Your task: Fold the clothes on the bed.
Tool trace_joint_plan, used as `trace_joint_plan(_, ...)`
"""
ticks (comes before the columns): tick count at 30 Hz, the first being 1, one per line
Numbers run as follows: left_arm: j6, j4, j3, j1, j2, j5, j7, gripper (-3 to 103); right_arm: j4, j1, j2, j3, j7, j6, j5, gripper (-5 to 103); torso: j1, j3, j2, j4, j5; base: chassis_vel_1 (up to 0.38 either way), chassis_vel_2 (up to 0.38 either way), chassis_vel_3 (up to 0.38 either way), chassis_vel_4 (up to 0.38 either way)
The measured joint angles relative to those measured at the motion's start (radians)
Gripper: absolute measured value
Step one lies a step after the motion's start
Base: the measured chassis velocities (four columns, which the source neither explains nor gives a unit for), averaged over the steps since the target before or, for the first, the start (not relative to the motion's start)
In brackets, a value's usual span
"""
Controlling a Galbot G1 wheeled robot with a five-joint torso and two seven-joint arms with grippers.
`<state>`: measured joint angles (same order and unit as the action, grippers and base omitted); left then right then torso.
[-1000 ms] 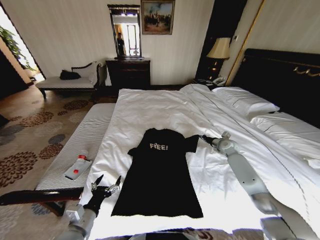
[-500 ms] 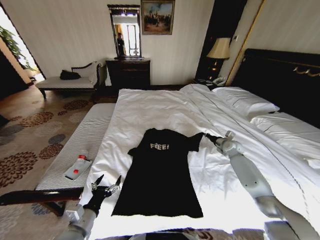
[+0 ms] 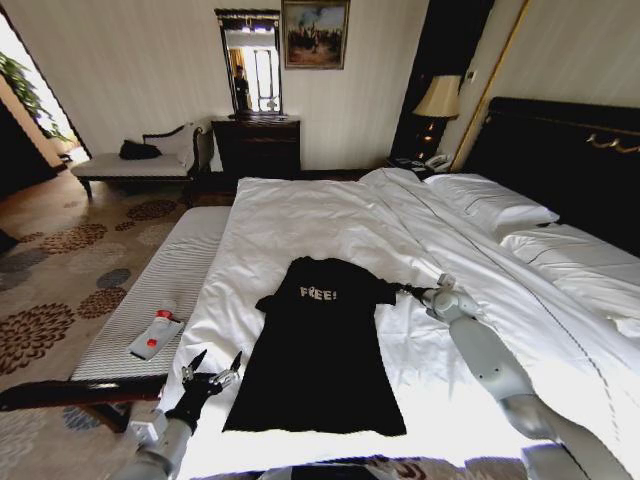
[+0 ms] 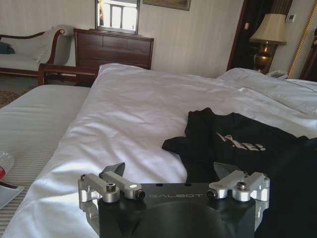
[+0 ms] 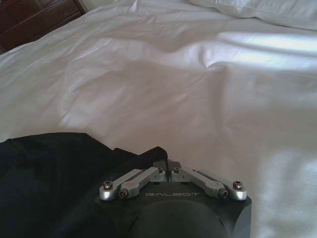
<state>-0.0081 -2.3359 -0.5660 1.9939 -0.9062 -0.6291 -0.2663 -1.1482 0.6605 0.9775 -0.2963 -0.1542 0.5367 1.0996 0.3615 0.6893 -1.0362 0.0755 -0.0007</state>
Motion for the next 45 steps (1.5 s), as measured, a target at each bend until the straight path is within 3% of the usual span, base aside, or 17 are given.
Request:
trace_joint_plan(2, 0.000, 0.000, 0.001, -0.002, 0.001, 0.000, 0.000, 100, -0.002, 0.003, -0.001, -0.001, 0.000, -0.002, -0.001, 1, 0.000, 0.000, 0.000, 0.0000, 0.0001, 0.000, 0.000, 0.000, 0.000)
trace_joint_plan(6, 0.000, 0.014, 0.018, -0.025, 0.007, 0.015, -0.001, 100, -0.065, 0.053, -0.012, -0.019, 0.000, -0.015, -0.017, 22, 0.000, 0.000, 0.000, 0.0000, 0.0000, 0.000, 0.000, 0.000, 0.000)
trace_joint_plan(12, 0.000, 0.046, 0.040, -0.074, 0.033, 0.059, -0.001, 100, -0.152, 0.140, -0.019, -0.055, -0.007, -0.021, -0.040, 38, 0.000, 0.000, 0.000, 0.0001, 0.0001, 0.000, 0.000, 0.000, 0.000)
trace_joint_plan(14, 0.001, 0.069, 0.055, -0.112, 0.057, 0.074, 0.000, 100, -0.193, 0.189, -0.020, -0.081, -0.014, -0.022, -0.045, 44, 0.000, 0.000, 0.000, 0.0002, 0.0001, 0.000, 0.000, 0.000, 0.000)
trace_joint_plan(17, 0.001, 0.122, 0.100, -0.213, 0.104, 0.077, 0.000, 100, -0.250, 0.266, -0.020, -0.133, -0.021, -0.028, -0.058, 61, 0.000, 0.000, 0.000, 0.0002, 0.0001, 0.000, 0.000, 0.000, 0.000)
trace_joint_plan(18, 0.001, 0.122, 0.100, -0.213, 0.104, 0.077, 0.000, 100, -0.250, 0.266, -0.020, -0.133, -0.021, -0.028, -0.058, 61, 0.000, 0.000, 0.000, 0.0002, 0.0001, 0.000, 0.000, 0.000, 0.000)
trace_joint_plan(21, 0.001, 0.194, 0.166, -0.358, 0.140, 0.049, 0.009, 100, -0.303, 0.343, -0.023, -0.189, -0.024, -0.030, -0.066, 77, 0.000, 0.000, 0.000, 0.0007, -0.0001, 0.000, 0.000, 0.000, 0.000)
trace_joint_plan(23, 0.001, 0.215, 0.177, -0.389, 0.144, 0.041, 0.011, 100, -0.312, 0.357, -0.023, -0.195, -0.024, -0.030, -0.069, 77, 0.000, 0.000, 0.000, 0.0014, -0.0003, 0.000, 0.000, 0.000, 0.000)
trace_joint_plan(24, 0.000, 0.233, 0.180, -0.407, 0.144, 0.037, 0.014, 100, -0.317, 0.363, -0.023, -0.193, -0.024, -0.030, -0.071, 83, 0.000, 0.000, 0.000, 0.0014, -0.0001, 0.000, 0.000, 0.000, 0.000)
trace_joint_plan(26, -0.002, 0.268, 0.184, -0.442, 0.142, 0.025, 0.021, 100, -0.322, 0.366, -0.023, -0.182, -0.024, -0.030, -0.071, 94, 0.000, 0.000, 0.000, -0.0010, 0.0002, 0.000, 0.000, 0.000, 0.000)
trace_joint_plan(31, 0.002, 0.329, 0.250, -0.540, 0.160, -0.010, 0.032, 100, -0.330, 0.384, -0.028, -0.185, -0.023, -0.030, -0.070, 100, 0.000, 0.000, 0.000, 0.0004, -0.0001, 0.000, 0.000, 0.000, 0.000)
trace_joint_plan(35, 0.019, 0.358, 0.335, -0.614, 0.152, -0.076, 0.023, 103, -0.331, 0.394, -0.032, -0.194, -0.020, -0.030, -0.067, 100, 0.000, 0.000, 0.000, -0.0003, 0.0004, 0.000, 0.000, 0.000, 0.000)
trace_joint_plan(40, 0.036, 0.388, 0.437, -0.712, 0.111, -0.144, 0.007, 96, -0.324, 0.399, -0.035, -0.198, -0.019, -0.030, -0.067, 100, 0.000, 0.000, 0.000, 0.0001, 0.0001, 0.000, 0.000, 0.000, 0.000)
trace_joint_plan(45, 0.041, 0.410, 0.499, -0.782, 0.100, -0.155, 0.004, 88, -0.317, 0.398, -0.036, -0.197, -0.018, -0.029, -0.067, 100, 0.000, 0.000, 0.000, 0.0001, 0.0002, 0.000, 0.000, 0.000, 0.000)
